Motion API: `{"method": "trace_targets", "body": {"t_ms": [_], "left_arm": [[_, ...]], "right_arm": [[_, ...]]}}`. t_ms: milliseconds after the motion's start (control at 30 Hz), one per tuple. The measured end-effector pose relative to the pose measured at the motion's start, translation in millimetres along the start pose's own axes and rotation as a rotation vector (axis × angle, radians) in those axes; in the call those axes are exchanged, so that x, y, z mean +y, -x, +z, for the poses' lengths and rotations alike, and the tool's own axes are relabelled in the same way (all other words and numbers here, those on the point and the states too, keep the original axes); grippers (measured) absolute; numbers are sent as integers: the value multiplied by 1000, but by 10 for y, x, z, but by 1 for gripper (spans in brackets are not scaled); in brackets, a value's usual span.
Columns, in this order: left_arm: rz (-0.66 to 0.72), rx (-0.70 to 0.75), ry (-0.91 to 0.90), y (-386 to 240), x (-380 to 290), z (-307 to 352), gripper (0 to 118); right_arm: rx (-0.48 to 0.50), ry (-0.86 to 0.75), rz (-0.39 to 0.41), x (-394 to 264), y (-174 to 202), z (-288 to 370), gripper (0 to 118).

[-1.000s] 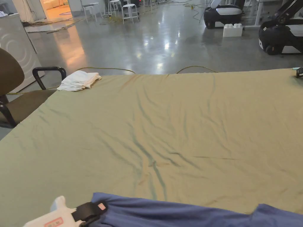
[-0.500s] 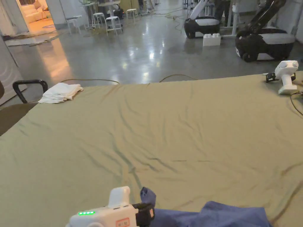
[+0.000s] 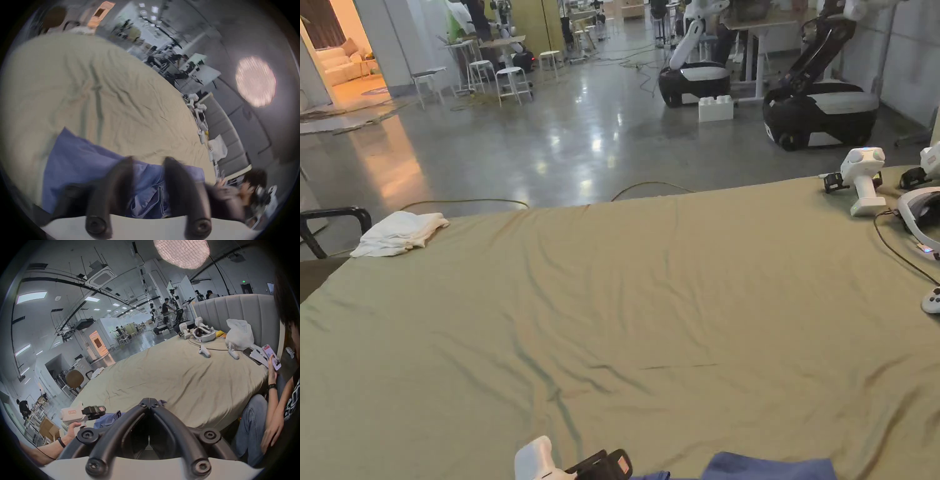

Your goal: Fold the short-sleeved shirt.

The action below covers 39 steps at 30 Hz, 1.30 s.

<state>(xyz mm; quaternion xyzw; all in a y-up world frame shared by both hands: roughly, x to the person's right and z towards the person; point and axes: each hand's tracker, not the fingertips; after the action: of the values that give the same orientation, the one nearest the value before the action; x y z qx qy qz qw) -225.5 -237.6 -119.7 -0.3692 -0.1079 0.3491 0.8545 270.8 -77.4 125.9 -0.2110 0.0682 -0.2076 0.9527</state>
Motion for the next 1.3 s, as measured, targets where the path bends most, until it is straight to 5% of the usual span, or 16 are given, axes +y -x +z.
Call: {"method": "trace_targets", "body": {"t_ms": [167, 233, 267, 300, 433, 500, 567, 633, 767, 900, 933, 967, 1000, 1167, 1300], "left_arm": [[98, -138, 164, 90, -396, -415, 0], [62, -74, 263, 20, -609, -680, 0], [0, 46, 251, -7, -674, -746, 0], [-11, 39, 227, 9, -694, -769, 0], [72, -59, 214, 35, -463, -539, 0], [-7, -68, 88, 36, -247, -158, 22], [-21, -66, -9, 161, 4, 190, 67], [32, -16, -66, 423, 235, 455, 79], [243, 92, -64, 1051, 414, 594, 79], [357, -23, 82, 1269, 204, 278, 75], [374, -42, 100, 1270, 131, 190, 65], [376, -59, 123, 1261, 60, 98, 31], [352, -37, 108, 1200, 16, 61, 15], [376, -48, 15, 1140, -17, 181, 13], [196, 13, -140, 859, 227, 685, 13]], "right_arm": [[-17, 12, 20, -55, 20, 59, 0], [-17, 23, 25, -71, 22, 90, 0], [-20, 28, 30, -71, 20, 82, 0], [-27, 29, 39, -26, 116, -521, 0], [-28, 29, 49, -40, 88, -509, 0], [-22, 42, 37, -40, 75, -553, 0], [-20, 48, 31, -51, 67, -589, 0], [-3, 61, 15, -62, 61, -636, 0], [39, 92, -19, -121, 79, -695, 0], [29, 115, 14, -178, 154, -691, 0], [26, 118, 23, -183, 166, -686, 0], [23, 122, 34, -181, 178, -677, 0], [20, 123, 43, -181, 186, -667, 0], [13, 118, 53, -152, 172, -632, 0], [7, 112, 48, -124, 125, -627, 0]]}}
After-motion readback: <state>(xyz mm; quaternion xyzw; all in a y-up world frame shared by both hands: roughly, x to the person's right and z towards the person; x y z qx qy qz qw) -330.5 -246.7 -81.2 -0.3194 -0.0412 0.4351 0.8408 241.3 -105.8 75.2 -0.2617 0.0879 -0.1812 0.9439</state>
